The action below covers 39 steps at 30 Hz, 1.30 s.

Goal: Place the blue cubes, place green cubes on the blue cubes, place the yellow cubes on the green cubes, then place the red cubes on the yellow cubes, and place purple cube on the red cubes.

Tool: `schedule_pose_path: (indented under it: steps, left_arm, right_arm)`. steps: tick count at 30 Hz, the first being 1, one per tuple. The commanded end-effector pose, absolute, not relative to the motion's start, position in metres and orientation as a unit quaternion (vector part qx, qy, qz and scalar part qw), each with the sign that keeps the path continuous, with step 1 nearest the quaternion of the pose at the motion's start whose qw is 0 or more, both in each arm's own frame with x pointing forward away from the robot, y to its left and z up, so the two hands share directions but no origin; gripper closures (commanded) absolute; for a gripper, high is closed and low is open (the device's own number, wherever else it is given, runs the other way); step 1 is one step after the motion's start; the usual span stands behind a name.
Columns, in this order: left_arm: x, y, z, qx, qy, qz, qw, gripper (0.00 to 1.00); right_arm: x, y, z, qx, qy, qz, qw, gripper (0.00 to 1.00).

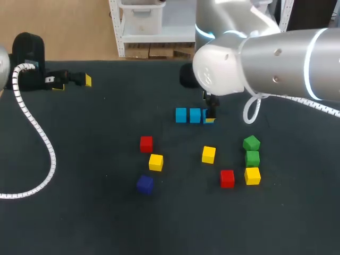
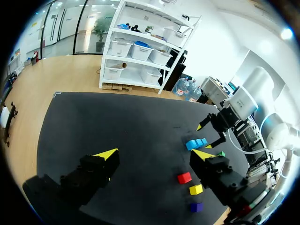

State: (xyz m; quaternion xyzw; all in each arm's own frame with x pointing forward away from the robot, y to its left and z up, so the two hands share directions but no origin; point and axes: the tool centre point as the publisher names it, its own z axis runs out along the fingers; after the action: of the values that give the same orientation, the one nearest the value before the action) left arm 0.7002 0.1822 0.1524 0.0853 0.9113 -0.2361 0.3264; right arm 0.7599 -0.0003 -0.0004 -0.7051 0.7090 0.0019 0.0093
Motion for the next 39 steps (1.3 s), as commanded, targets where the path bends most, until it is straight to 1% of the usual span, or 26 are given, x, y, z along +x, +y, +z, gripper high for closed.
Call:
schedule_pose_path:
  steps: [1, 3, 4, 6, 8, 28, 39]
  left_arm:
    - [0.7, 0.184, 0.151, 0.088, 0.909, -0.241, 0.329, 0.0]
    - [0.7, 0.184, 0.151, 0.088, 0.909, -0.241, 0.329, 0.0]
    - [0.7, 0.184, 0.151, 0.088, 0.909, -0.241, 0.329, 0.0]
    - [0.7, 0.184, 0.151, 0.088, 0.909, -0.241, 0.329, 0.0]
    - [0.7, 0.184, 0.151, 0.088, 0.909, -0.241, 0.329, 0.0]
    - [0.7, 0.184, 0.151, 0.088, 0.909, -0.241, 0.329, 0.0]
    - [0.7, 0.184, 0.151, 0.088, 0.909, -0.241, 0.329, 0.0]
  right_arm:
    - [0.765, 0.0, -0.003, -0.705, 0.709, 0.004, 0.006, 0.54]
    - [0.766, -0.001, -0.005, -0.704, 0.71, 0.004, 0.006, 0.69]
    - [0.766, -0.001, -0.005, -0.704, 0.71, 0.004, 0.005, 0.8]
    - [0.766, -0.003, -0.006, -0.704, 0.71, 0.003, 0.005, 0.87]
    - [0.767, -0.003, -0.007, -0.704, 0.71, 0.001, 0.004, 1.0]
    - [0.753, -0.012, -0.002, -0.697, 0.717, 0.022, -0.006, 1.0]
    - [0.743, -0.007, -0.007, -0.698, 0.716, 0.026, -0.007, 1.0]
